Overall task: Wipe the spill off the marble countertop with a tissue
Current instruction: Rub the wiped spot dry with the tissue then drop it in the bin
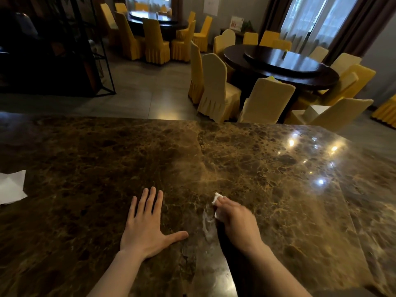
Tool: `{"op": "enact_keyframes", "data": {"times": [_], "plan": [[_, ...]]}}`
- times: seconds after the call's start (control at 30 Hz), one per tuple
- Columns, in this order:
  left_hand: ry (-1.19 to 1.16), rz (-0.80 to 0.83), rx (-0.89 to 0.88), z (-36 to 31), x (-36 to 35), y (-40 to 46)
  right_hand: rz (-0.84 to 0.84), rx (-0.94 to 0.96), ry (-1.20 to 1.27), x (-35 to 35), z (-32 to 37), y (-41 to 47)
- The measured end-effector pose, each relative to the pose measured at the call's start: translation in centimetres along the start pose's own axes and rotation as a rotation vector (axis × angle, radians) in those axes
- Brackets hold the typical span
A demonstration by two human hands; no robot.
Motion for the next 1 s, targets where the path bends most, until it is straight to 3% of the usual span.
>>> {"op": "enact_keyframes", "data": {"times": [0.13, 0.23, 0.3, 0.5, 0.73, 0.83, 0.9, 1.0], "plan": [[-0.017, -0.011, 0.001, -0.2, 0.3, 0.0, -0.163, -0.432, 0.382, 3.8, -3.7, 3.7], [-0.002, 0.008, 0.007, -0.2, 0.3, 0.1, -0.248, -0.595, 0.551, 5.0, -5.1, 4.7], [-0.002, 0.009, 0.011, -0.2, 0.3, 0.0, -0.261, -0.534, 0.454, 4.7, -3.7, 4.8], [0.001, 0.011, 0.006, -0.1, 0.3, 0.0, -0.120, -0.104, 0.039, 0.1, 1.9, 1.1], [0.014, 0.024, 0.008, -0.2, 0.3, 0.0, 0.048, 0.120, -0.006, -1.1, 3.6, -2.5], [0.011, 0.033, 0.009, -0.3, 0.4, 0.0, -0.113, -0.057, 0.170, 2.3, 1.1, -1.3], [0.003, 0.025, 0.006, -0.1, 0.5, 0.1, -0.148, -0.024, 0.223, 3.0, 1.7, -1.8], [-0.018, 0.032, -0.004, -0.2, 0.4, 0.0, 0.015, 0.154, 0.138, -0.3, 4.7, -5.1]]}}
Point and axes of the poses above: each hand's wrist, its own y-axis towards the middle knuckle, its own x-axis out of the back of the hand, z = x × y, the point moved 9 cm from there along y, towards the middle knuckle, and after that the axes turned 14 degrees about -x, right-handed, at the moved point
